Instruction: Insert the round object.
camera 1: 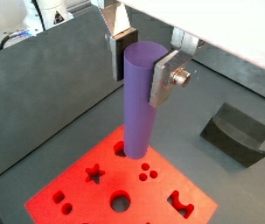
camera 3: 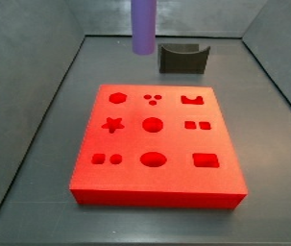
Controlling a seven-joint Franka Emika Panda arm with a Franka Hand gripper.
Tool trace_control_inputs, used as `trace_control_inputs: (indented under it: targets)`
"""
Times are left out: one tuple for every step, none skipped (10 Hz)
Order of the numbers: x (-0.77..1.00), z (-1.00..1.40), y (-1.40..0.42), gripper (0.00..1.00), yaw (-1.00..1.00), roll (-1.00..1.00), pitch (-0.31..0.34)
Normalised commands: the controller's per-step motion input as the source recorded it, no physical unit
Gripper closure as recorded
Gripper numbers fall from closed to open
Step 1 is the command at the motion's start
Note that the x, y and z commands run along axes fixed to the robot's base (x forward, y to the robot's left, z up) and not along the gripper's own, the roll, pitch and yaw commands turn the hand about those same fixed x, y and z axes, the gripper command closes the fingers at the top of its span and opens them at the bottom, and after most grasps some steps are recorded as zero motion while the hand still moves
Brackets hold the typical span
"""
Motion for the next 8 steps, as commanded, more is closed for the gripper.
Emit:
trace_control_inputs:
  targets:
    - [0.02, -0.19, -0.20, 1.00, 0.00, 0.00, -0.039]
    - [0.25, -0.24, -0.49, 1.00, 0.00, 0.18, -0.027]
    - [0.30, -0.29, -0.48, 1.00, 0.02, 0.21, -0.014]
    - [0.28, -0.28, -0.40, 1.00, 0.01, 0.18, -0.013]
    - [0.24, -0.23, -0.27, 1.00, 0.00, 0.12, -0.003]
    - [0.18, -0.23, -0.12, 1.00, 0.00, 0.02, 0.000]
    - [0.21, -0.42, 0.00, 1.00, 0.00, 0.00, -0.053]
    - [0.23, -0.51, -0.05, 1.00, 0.00, 0.11, -0.041]
